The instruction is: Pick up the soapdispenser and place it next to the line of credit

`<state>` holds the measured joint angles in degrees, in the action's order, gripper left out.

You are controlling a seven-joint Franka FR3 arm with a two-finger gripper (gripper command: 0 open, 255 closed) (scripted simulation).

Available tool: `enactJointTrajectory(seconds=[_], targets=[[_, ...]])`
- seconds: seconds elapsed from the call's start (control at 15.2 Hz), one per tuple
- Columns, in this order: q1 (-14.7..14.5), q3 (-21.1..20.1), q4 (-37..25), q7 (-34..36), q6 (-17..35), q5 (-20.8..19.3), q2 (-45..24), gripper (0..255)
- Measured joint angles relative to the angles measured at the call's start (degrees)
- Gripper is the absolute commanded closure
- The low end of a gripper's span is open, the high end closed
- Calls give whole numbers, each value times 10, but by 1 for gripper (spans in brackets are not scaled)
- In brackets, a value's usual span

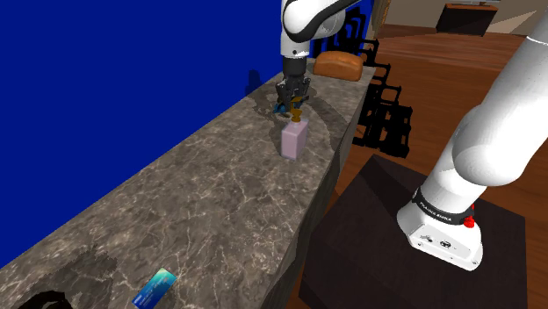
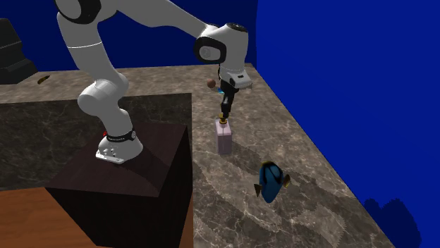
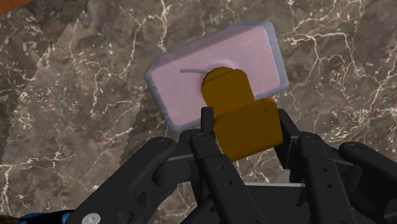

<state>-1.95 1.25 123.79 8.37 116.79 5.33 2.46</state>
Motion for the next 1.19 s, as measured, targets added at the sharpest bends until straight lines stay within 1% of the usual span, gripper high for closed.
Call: enactJointTrajectory(seconds=[0.53,0.73,1.19], targets=[[0,0,0,0,0,0,0,255],[0,0,-9,2,-15,-1,6,255],[0,0,-43,6,-67,-3,24,255]])
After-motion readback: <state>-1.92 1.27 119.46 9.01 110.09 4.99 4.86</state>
